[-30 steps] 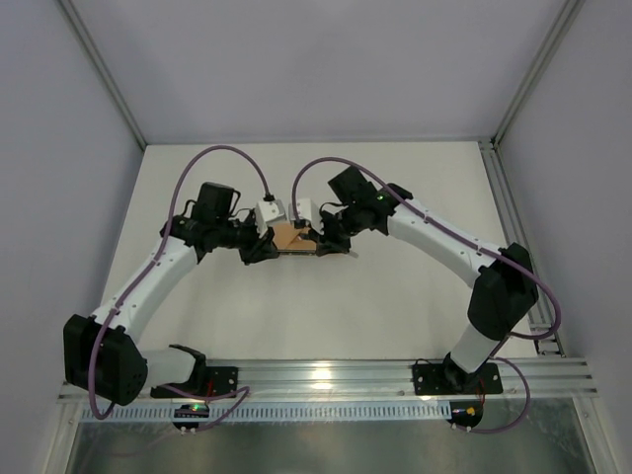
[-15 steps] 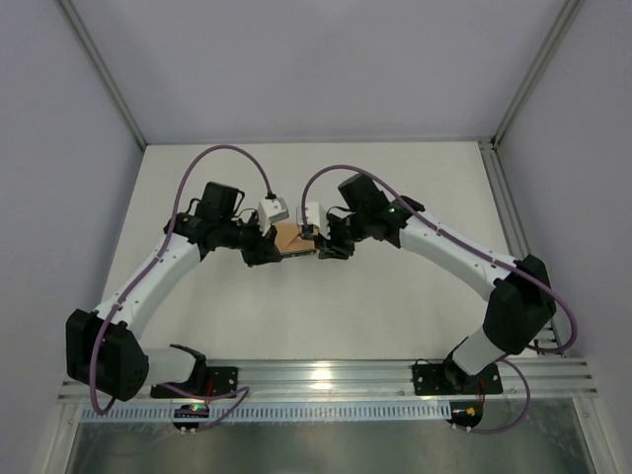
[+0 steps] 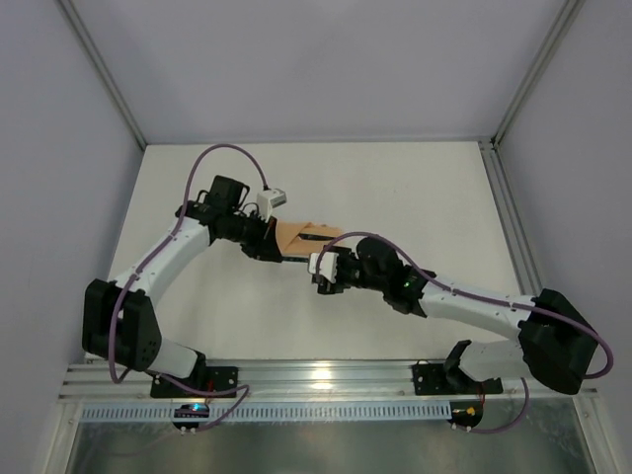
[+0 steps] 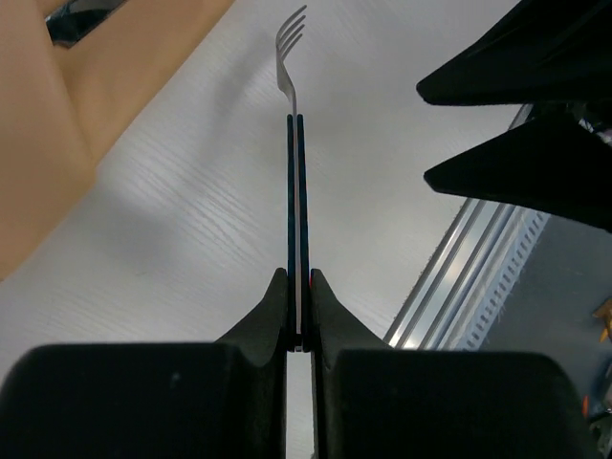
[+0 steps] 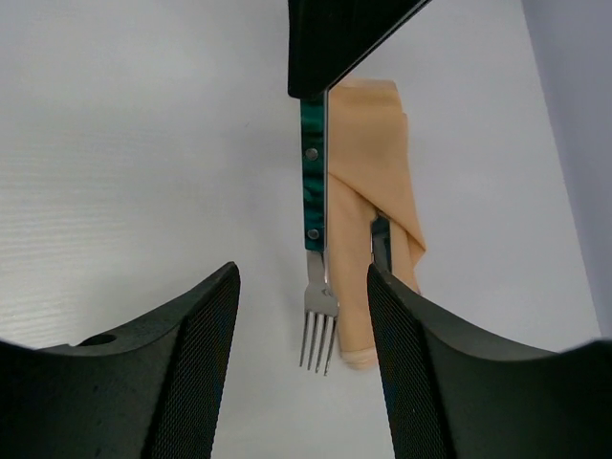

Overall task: Fold the napkin into a case and place the utensils inside
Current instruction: Pass from the left arm to the right

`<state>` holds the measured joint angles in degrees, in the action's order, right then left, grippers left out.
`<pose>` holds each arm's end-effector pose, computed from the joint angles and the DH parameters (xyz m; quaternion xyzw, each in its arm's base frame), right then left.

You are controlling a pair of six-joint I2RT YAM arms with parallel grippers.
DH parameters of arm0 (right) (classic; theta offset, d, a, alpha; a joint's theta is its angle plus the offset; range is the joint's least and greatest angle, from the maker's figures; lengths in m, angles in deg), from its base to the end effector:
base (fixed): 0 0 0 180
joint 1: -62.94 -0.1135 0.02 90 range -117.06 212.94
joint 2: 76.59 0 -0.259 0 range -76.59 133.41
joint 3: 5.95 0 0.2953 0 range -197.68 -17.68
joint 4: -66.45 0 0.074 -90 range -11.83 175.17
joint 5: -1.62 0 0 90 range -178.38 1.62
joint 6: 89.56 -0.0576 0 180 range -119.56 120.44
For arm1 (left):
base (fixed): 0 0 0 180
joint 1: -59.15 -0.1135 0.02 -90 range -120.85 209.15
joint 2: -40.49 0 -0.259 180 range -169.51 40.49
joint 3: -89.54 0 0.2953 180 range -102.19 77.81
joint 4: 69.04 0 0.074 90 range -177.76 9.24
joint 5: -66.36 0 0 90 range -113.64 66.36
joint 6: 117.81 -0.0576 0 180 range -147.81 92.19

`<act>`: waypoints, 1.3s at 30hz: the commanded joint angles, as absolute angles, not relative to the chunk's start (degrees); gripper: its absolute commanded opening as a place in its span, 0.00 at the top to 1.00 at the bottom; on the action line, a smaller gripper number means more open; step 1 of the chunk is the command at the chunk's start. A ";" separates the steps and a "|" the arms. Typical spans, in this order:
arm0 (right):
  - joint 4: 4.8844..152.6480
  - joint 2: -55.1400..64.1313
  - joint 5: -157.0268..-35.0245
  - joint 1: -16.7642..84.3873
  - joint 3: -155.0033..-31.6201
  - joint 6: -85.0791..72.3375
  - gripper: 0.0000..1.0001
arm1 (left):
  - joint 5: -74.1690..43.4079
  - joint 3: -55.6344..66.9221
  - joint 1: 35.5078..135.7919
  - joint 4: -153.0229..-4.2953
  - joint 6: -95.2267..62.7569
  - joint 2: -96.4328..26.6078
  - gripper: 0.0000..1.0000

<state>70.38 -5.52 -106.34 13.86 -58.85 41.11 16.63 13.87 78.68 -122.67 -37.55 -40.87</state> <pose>0.2066 0.2654 0.2180 -0.6399 0.5191 0.1696 0.5406 0.3034 -0.1471 0.2388 0.3169 0.8530 -0.3520 0.2191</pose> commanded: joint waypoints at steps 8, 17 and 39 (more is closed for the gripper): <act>38.63 7.24 -89.97 10.47 -54.06 31.82 0.40 | 21.27 11.89 76.55 -121.72 -29.75 -43.71 1.00; 38.44 16.05 -91.99 10.64 -57.40 31.91 0.48 | 21.88 12.42 76.38 -121.46 -29.75 -43.62 1.00; 95.20 14.90 -102.02 22.42 -80.07 44.38 0.96 | 7.75 11.89 71.90 -116.10 -29.93 -40.72 0.43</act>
<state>78.36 16.45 -99.46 20.48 -74.80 38.79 12.96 13.15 74.37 -119.92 -31.17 -44.04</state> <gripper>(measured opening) 0.159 0.555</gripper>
